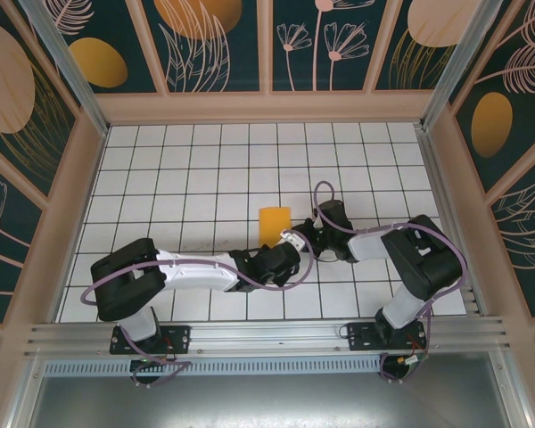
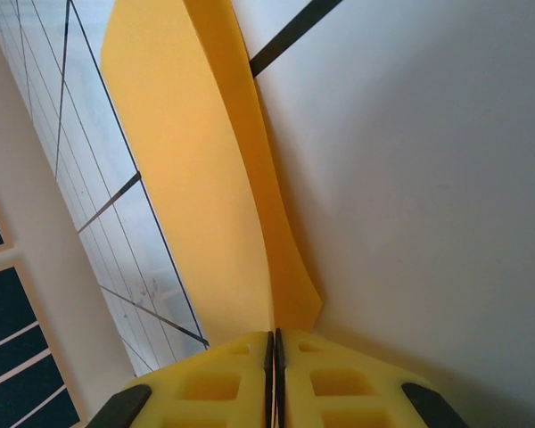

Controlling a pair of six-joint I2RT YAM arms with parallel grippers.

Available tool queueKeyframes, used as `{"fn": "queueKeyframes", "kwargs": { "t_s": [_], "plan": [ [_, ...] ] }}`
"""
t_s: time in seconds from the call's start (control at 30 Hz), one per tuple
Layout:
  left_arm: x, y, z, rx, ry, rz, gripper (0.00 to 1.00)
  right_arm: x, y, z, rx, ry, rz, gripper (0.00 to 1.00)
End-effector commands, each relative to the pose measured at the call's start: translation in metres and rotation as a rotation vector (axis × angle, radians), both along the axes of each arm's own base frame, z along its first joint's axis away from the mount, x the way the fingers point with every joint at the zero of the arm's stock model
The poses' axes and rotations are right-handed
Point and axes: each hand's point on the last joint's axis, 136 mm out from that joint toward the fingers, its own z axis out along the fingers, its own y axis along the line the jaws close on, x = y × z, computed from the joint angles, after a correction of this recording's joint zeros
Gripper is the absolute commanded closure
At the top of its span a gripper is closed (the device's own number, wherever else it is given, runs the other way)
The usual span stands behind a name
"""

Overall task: Fold a paper plane with a square sheet of paper (pick it up from the middle)
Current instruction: Third fold the triangle at the center of the table.

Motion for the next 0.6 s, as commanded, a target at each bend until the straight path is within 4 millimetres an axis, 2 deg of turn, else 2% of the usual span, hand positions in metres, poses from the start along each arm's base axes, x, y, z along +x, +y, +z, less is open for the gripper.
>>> {"fn": "queueKeyframes", "kwargs": {
  "t_s": [0.0, 0.1, 0.27, 0.33, 0.37, 0.43, 0.47, 0.53, 0.57],
  "plan": [
    [0.002, 0.001, 0.015, -0.035, -0.037, 0.012, 0.91, 0.004, 0.005, 0.007, -0.007, -0.030, 0.026, 0.87],
    [0.004, 0.003, 0.018, -0.038, -0.047, 0.023, 1.00, 0.004, 0.005, 0.009, -0.014, -0.040, 0.033, 0.86],
    [0.001, 0.000, 0.020, -0.055, -0.038, 0.007, 1.00, 0.006, -0.001, 0.013, -0.055, -0.066, 0.042, 0.83],
    [0.000, 0.000, 0.022, -0.063, -0.037, 0.003, 0.98, 0.006, 0.002, 0.022, -0.025, -0.095, 0.065, 0.87],
    [-0.002, -0.001, 0.023, -0.070, -0.033, -0.006, 0.86, 0.005, 0.004, 0.024, -0.015, -0.099, 0.076, 0.87],
    [-0.009, -0.006, 0.026, -0.098, -0.013, -0.053, 0.75, 0.006, 0.008, 0.027, 0.008, -0.095, 0.089, 0.89],
    [-0.011, -0.007, 0.025, -0.107, -0.006, -0.062, 0.64, 0.006, 0.010, 0.028, 0.017, -0.098, 0.094, 0.90],
    [-0.014, -0.006, 0.019, -0.107, 0.007, -0.074, 0.59, 0.007, 0.013, 0.030, 0.041, -0.098, 0.096, 0.92],
    [-0.013, -0.005, 0.015, -0.095, 0.008, -0.069, 0.53, 0.006, 0.013, 0.029, 0.046, -0.096, 0.096, 0.92]
  ]
}}
